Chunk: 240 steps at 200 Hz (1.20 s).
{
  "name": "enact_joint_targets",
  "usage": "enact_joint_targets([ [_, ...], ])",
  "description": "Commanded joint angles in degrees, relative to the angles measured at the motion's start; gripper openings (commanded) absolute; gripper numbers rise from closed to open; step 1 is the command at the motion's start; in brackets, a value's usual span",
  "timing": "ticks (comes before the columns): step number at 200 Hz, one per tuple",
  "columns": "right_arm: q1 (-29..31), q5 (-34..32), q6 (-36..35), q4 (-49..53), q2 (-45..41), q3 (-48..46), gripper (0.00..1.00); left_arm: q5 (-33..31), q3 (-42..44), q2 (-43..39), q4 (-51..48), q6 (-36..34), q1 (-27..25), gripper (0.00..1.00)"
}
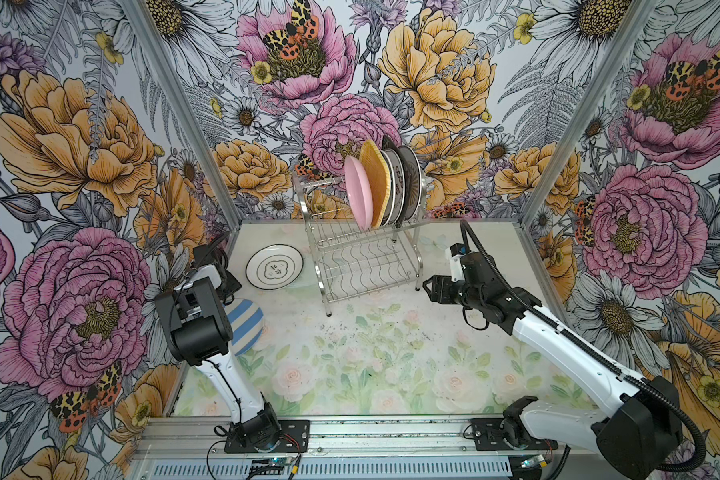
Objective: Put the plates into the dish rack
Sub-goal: 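Move the left gripper over the blue-striped plate's rim nearest the wall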
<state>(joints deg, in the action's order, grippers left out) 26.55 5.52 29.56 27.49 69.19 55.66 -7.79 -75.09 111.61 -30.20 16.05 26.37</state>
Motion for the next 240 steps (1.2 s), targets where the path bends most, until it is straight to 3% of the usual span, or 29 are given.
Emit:
enact_joint_targets([
  [1, -0.5, 0.9, 0.4, -1.5, 0.4, 1.6, 0.7, -2.0, -1.6, 0.3, -0.7, -0.1, 1.1, 0.69],
  [125, -0.7, 1.6, 0.2, -1.4, -0.9, 0.9, 0.7, -0.1, -2.5, 1.8, -5.7, 0.5, 2.7, 0.67],
  [240, -1.3, 1.9, 0.2, -1.5, -3.5, -0.4, 0.7, 6.9, 12.7, -13.3, -9.6, 2.0, 1.5, 0.63],
])
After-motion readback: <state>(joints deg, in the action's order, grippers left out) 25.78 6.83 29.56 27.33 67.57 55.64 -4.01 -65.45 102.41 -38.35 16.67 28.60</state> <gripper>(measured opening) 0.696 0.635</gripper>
